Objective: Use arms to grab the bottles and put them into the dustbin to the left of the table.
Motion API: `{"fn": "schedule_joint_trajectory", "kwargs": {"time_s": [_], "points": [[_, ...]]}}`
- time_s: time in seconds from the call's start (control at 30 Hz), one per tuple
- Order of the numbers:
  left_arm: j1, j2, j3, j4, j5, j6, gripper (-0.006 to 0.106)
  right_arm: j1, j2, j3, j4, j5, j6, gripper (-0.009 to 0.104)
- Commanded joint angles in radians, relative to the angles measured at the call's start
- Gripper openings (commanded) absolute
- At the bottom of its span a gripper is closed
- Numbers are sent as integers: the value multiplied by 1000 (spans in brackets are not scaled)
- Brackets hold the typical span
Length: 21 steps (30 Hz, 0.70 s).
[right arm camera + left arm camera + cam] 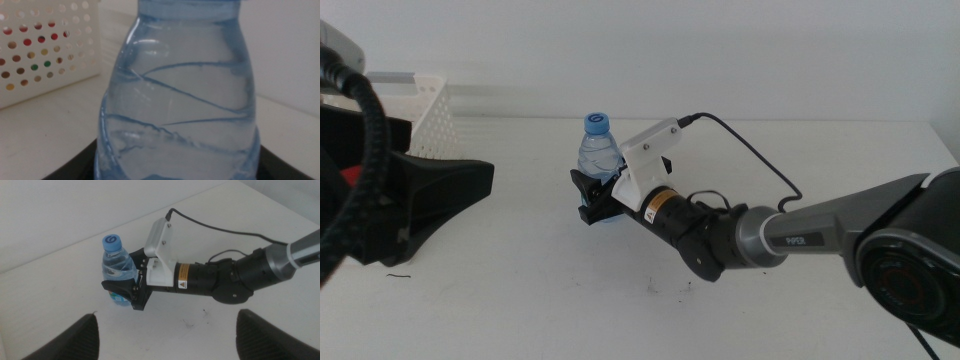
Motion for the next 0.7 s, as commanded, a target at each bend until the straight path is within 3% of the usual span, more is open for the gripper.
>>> {"fn": "schedule_joint_trajectory", "kwargs": {"time_s": [0.0,0.1,0.43,0.67], "points": [[-3,-5,-2,-4,-14,-9,94,2,-35,-1,5,117,-9,48],[-3,-5,-2,-4,-14,-9,94,2,-104,3,8,267,-3,92],[-3,-5,-2,-4,-14,-9,94,2,-570,332,-14,620,163,92],[-3,-5,-2,-4,-14,-9,94,2,-1004,323,-19,1233,134,92]]}}
